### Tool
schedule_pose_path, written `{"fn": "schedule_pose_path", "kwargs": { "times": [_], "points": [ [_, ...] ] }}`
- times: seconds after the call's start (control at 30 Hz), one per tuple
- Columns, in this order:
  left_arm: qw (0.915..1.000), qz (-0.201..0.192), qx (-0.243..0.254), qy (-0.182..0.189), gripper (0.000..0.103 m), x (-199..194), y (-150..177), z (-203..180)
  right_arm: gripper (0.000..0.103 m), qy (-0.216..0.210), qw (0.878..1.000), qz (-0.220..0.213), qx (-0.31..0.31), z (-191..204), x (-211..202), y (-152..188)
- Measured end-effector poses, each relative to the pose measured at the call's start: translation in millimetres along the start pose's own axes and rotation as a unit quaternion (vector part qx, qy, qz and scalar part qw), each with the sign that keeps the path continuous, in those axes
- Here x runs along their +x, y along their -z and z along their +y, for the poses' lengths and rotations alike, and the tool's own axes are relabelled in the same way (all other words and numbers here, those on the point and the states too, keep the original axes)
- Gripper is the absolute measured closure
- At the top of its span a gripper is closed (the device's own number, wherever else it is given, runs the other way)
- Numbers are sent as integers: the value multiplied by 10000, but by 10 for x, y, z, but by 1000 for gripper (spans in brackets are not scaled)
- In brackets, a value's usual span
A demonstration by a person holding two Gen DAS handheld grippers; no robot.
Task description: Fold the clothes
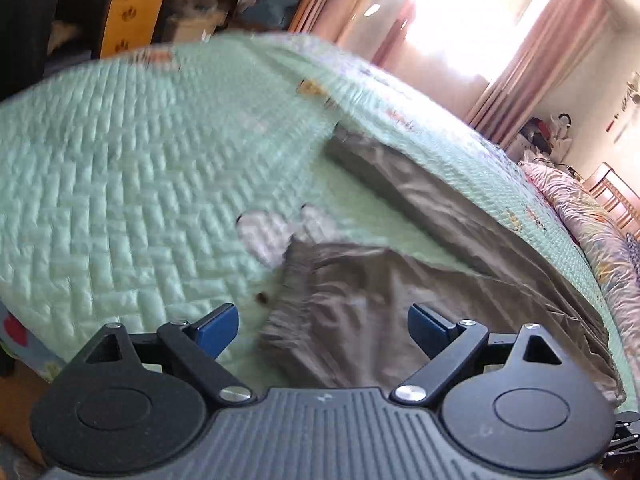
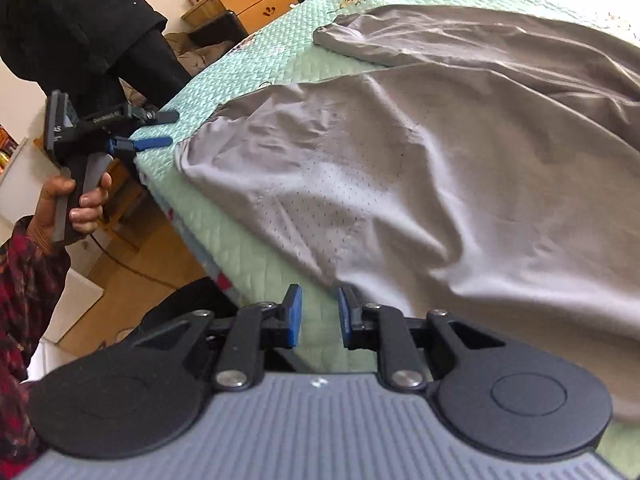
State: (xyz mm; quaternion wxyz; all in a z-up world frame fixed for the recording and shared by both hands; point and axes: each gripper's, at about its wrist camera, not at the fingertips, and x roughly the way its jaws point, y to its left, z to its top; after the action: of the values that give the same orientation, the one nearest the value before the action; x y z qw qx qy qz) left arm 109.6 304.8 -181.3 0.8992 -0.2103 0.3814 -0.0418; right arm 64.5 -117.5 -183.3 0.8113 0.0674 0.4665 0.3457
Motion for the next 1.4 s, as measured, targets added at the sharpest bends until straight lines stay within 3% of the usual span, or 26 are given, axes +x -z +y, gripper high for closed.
{"fn": "schedule_pose_path", "kwargs": {
  "times": [0.1, 0.23, 0.33, 0.47, 0.5, 0.53, 0.57, 0.6, 0.63, 0.7, 0.8, 0.97, 1.07, 1.27, 1.4],
  "points": [
    [9997, 98, -171, 121, 12, 87, 71, 130, 80, 55, 9999, -95, 43, 9, 43, -37],
    [9922, 43, -822, 939, 12, 137, 208, 252, 78, 205, 9994, -194, 175, -36, 116, -112],
    [9894, -69, -978, 1066, 11, 176, 288, 212, 78, 261, 9988, -285, 294, -68, 159, -163],
    [9779, -253, -1553, 1379, 12, 316, 320, 265, 78, 304, 9981, -445, 309, -44, 153, -203],
    [9753, -315, -1685, 1391, 15, 340, 309, 282, 78, 314, 9979, -477, 317, -37, 151, -210],
    [9734, -371, -1794, 1378, 25, 370, 290, 293, 77, 312, 9977, -506, 333, -34, 148, -216],
    [9738, -388, -1830, 1297, 35, 410, 257, 291, 77, 318, 9975, -534, 348, -35, 143, -221],
    [9765, -327, -1806, 1131, 64, 459, 212, 274, 77, 357, 9971, -570, 346, -32, 141, -230],
    [9792, -209, -1772, 966, 80, 525, 160, 264, 76, 407, 9969, -594, 313, -20, 145, -245],
    [9829, -152, -1613, 877, 81, 581, 104, 211, 76, 454, 9970, -612, 118, 42, 175, -296],
    [9912, -391, -1112, 600, 81, 492, 30, 23, 76, 494, 9961, -685, -266, 171, 258, -394],
    [9937, -686, -872, 166, 81, 213, -78, -6, 75, 607, 9942, -829, -320, 193, 531, -643],
    [9931, -867, -770, -198, 81, 27, -165, 105, 75, 259, 9982, -539, -72, 168, 845, -769],
    [9861, -1266, -719, -797, 81, -408, -338, 434, 72, -657, 9971, -275, -258, 697, 1407, -921],
    [9829, -999, -1079, -1109, 81, -473, -327, 718, 71, -863, 9958, -241, -173, 798, 1596, -1001]
  ]
}}
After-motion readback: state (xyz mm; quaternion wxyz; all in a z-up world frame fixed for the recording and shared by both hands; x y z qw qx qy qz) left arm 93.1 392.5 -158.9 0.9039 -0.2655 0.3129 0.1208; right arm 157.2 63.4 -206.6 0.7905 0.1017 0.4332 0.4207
